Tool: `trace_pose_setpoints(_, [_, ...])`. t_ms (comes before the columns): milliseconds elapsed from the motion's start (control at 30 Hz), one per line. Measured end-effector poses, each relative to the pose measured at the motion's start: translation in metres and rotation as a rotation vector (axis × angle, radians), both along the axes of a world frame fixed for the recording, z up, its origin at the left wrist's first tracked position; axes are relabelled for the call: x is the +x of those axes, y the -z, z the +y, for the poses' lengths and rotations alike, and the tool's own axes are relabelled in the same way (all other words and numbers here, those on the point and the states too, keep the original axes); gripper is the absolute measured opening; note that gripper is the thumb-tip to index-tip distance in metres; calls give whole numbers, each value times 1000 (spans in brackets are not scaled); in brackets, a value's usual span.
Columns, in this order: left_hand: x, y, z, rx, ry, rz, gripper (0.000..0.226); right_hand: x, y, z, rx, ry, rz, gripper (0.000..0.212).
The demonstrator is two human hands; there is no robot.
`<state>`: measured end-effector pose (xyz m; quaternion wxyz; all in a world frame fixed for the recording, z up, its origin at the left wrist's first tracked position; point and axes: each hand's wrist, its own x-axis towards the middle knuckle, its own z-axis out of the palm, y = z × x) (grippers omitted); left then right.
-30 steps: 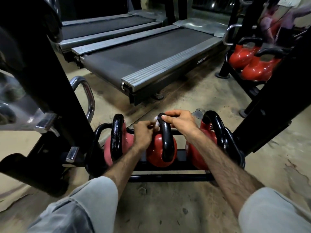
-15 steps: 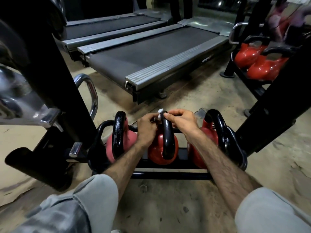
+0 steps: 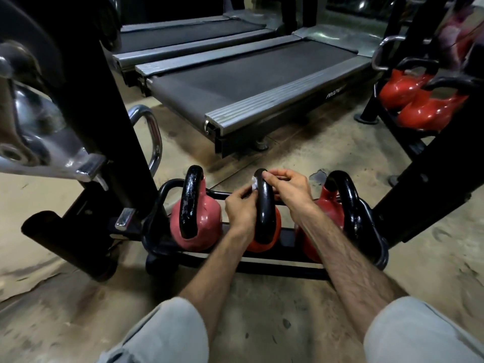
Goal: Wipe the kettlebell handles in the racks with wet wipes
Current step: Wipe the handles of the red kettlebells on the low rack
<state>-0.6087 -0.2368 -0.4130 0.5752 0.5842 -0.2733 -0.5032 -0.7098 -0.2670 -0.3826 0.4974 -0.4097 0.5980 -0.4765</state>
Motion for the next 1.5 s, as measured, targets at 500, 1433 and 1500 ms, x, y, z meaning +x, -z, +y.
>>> trace_pose_setpoints(500, [12, -25, -38, 328, -9, 353, 10, 6, -8, 6, -2, 41, 23, 18])
trace_pose_setpoints(1433, [57, -55, 36, 206, 441, 84, 29, -7, -20, 23, -42, -24, 296, 23])
trace_pose_setpoints(1500, [54, -74, 39, 100, 385, 111, 25, -9, -27, 35, -104, -23, 297, 14])
